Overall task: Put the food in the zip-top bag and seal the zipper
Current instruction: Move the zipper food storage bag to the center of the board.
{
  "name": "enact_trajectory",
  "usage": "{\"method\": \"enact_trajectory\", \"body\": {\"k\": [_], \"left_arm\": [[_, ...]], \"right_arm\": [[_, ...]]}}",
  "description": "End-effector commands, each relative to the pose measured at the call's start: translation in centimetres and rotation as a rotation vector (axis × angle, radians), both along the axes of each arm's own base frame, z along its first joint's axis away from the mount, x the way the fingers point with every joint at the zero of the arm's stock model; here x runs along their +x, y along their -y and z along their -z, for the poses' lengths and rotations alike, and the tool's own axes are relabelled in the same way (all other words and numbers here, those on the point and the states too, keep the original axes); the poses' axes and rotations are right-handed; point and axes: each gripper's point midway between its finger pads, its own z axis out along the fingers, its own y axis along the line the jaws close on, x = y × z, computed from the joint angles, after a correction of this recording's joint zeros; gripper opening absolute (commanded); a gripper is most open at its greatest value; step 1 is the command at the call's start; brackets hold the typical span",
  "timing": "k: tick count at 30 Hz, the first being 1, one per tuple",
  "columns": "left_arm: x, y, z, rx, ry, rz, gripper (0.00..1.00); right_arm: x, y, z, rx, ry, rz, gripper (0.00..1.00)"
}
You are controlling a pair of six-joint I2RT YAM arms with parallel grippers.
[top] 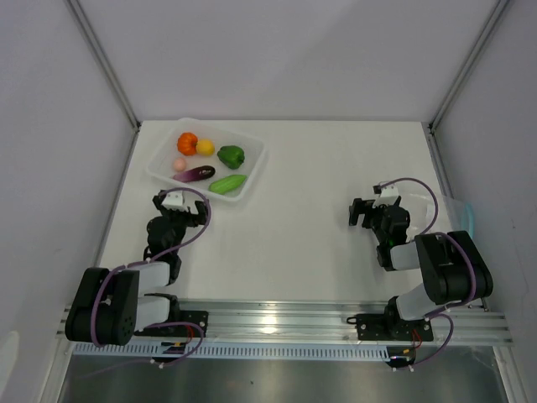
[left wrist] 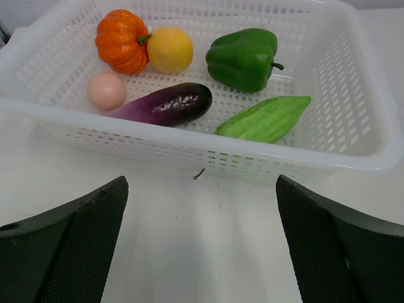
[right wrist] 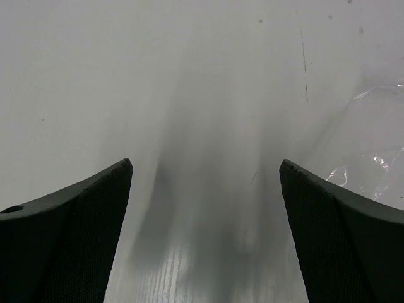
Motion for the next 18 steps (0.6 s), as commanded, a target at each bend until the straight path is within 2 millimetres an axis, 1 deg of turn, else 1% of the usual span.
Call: {"method": "enact_trajectory", "body": {"k": [1, 6, 7, 10, 11, 12, 13, 15, 16, 17, 18], "left_arm": [[1.1, -0.3, -3.0, 0.024, 0.101, -0.005, 0.99], [0.9, -0.2, -2.8, 0.026, 0.098, 0.000, 0.99], [0.8, -0.2, -3.3, 0.026, 0.117, 0.003, 0.99], [0.4, -0.5, -3.8, 0.019, 0.133, -0.018, 1.00], [0.2, -0.4, -4.4, 0.024, 0.152, -0.012, 0.99], [0.3, 0.0, -4.6, 0.029, 0.150, 0.002, 1.00], [0.2, 0.0, -4.5, 0.036, 0.146, -0.003, 0.99], [-0.2, 0.4, -4.9, 0.049, 0.161, 0.004, 1.00], [-0.3, 0.4, -4.7, 0.049, 0.144, 0.000, 1.00], [-0.3, 0.3, -4.9, 0.041, 0.142, -0.009, 0.99], [-0.4, 0.3, -5.3, 0.033, 0.143, -0.009, 0.99]], "right_arm": [[1.4, 0.4, -2.6, -0.026, 0.104, 0.017, 1.00], [1.4, 0.5, -2.5, -0.027, 0.101, 0.018, 0.99], [1.3, 0.5, -2.5, -0.027, 0.101, 0.018, 0.99], [1.4, 0.4, -2.6, -0.025, 0.104, 0.017, 0.99], [1.4, 0.5, -2.6, -0.027, 0.103, 0.020, 0.99], [1.3, 0.4, -2.5, -0.028, 0.101, 0.016, 0.99], [1.2, 0.1, -2.9, -0.028, 0.114, 0.007, 0.99], [0.8, -0.7, -3.3, -0.022, 0.124, -0.027, 0.99], [0.4, -1.1, -2.7, -0.035, 0.081, -0.044, 0.99], [0.2, -2.3, -4.2, -0.062, 0.102, -0.079, 0.99], [0.4, -2.0, -4.5, -0.092, 0.081, -0.032, 0.99]]}}
